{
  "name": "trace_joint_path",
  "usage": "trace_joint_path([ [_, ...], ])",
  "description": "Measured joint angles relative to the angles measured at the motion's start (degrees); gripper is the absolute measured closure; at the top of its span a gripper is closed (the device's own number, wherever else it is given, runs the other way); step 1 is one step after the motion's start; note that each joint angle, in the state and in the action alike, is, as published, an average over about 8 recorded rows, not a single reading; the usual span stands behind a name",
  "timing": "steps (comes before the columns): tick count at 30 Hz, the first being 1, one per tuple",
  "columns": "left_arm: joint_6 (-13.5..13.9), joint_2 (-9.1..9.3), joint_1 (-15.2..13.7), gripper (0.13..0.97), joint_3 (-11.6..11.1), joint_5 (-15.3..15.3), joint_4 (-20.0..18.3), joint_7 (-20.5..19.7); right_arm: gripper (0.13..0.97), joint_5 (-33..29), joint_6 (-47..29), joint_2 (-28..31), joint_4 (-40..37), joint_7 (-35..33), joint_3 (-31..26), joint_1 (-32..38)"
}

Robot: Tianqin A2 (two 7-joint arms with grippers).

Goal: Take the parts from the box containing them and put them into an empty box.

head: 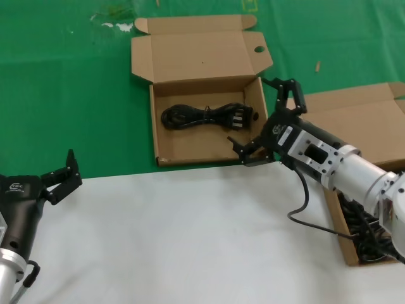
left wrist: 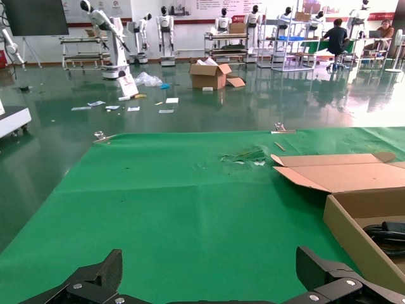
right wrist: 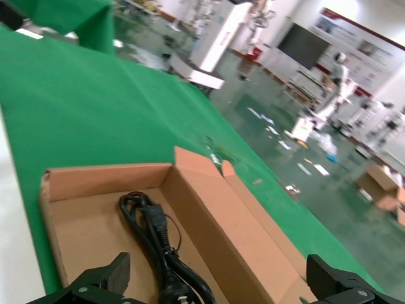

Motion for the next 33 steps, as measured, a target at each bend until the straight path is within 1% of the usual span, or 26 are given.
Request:
trace_joint_path([
  [33,0.0,0.0,0.0,0.132,0.0,0.0,0.0,0.0,0.129,6.1,18.5,-3.8,13.7,19.0,9.4,-18.6],
])
